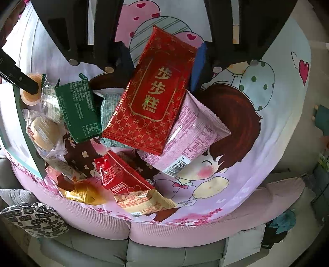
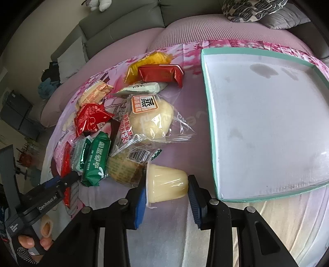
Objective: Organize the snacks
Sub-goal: 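Grasp the red gift-wrapped bar with the left tool while the right tool grasps the yellow pudding cup, then carry the red bar and pudding cup into the tray and release both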
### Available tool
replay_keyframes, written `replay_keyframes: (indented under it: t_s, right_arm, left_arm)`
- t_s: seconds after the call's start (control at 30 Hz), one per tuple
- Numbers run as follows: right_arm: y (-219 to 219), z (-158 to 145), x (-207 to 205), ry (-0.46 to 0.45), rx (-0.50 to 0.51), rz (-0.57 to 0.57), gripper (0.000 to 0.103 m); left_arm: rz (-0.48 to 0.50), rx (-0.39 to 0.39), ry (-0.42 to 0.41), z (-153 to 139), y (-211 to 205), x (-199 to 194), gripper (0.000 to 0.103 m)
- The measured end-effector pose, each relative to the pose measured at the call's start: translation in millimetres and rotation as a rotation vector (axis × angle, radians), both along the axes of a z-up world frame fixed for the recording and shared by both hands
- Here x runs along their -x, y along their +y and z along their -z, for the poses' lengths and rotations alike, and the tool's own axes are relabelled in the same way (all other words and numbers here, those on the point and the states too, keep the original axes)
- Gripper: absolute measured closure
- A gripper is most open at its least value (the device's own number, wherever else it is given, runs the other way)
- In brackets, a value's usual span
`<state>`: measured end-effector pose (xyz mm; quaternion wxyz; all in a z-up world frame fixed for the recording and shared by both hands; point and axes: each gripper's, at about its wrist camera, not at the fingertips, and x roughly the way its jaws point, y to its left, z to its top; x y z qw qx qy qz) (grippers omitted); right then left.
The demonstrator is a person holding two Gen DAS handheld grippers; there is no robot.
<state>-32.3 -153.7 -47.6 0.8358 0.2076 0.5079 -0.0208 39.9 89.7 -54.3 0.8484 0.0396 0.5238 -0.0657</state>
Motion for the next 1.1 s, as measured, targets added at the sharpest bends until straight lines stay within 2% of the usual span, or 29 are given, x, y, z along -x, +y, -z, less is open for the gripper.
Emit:
replay_keyframes:
  t_s: [0.7,0.73,0.83,1.0,1.1]
  right_arm:
    - [-3,-25,9,-0.098,0.001,0.002,0.063]
    - [-3,-26,10,-0.099,-0.001,0.002,0.063]
    - [-4,-27,11,-0.105,-0.003,0.004,0.063]
    - [-4,-27,11,-0.104,-0.006,0.004,0.063]
    - [-4,-26,11,-0.101,-0.007,0.004,0.063]
  left_arm:
    - [-0.024,0.106,-0.062,-32,5,8,0.07]
    - [-0.027,0.108,-0.065,-33,5,8,0.08]
    - [-0.047,0.113,-0.073,-35,8,8,0.091]
    - [-0.061,0.117,-0.058,-32,11,6,0.091]
    - [-0.061,0.086,-0.047,-28,8,5,0.091]
